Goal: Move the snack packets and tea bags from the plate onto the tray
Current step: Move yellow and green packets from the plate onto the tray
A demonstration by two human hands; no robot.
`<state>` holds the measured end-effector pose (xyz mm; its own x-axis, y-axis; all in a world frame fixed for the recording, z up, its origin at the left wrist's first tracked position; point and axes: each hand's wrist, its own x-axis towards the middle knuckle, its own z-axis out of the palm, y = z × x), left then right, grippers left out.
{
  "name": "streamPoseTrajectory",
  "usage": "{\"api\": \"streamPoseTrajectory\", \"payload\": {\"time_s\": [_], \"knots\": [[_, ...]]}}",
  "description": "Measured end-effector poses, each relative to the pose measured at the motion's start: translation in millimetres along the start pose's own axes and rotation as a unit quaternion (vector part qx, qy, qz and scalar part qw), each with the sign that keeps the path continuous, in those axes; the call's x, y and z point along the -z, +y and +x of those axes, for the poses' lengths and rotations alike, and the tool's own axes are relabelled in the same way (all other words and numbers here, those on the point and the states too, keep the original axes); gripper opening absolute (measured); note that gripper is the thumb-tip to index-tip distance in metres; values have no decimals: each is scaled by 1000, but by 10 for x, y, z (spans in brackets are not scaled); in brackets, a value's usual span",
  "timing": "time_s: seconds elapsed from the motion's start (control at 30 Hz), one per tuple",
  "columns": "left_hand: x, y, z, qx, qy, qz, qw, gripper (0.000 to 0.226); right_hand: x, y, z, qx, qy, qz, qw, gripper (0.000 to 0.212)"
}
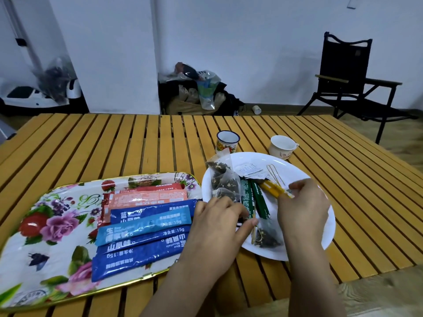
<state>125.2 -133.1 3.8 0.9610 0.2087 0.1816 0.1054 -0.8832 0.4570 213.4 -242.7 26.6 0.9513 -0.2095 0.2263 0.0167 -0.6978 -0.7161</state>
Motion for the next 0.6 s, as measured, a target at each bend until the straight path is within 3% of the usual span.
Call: {"api": "streamPoseTrajectory", "payload": {"time_s": [0.17, 0.33, 0.43, 0.53, 0.6], "knots": [[68, -35, 19, -12, 68, -116, 991, 32, 218, -270, -161, 104, 57, 90, 989, 20], [240, -114, 1, 24, 102, -229, 968, 38, 405, -492, -272, 166, 9, 152, 974, 24], [401, -155, -22, 104, 105, -366, 919, 39, 401, -572, -336, 172, -57, 227, 957, 29], [610, -214, -57, 167, 110, -504, 840, 24, 343, -621, -403, 165, -113, 259, 945, 30], [750, -292, -101, 198, 118, -527, 818, 16, 274, -640, -433, 160, -130, 259, 944, 27]]}}
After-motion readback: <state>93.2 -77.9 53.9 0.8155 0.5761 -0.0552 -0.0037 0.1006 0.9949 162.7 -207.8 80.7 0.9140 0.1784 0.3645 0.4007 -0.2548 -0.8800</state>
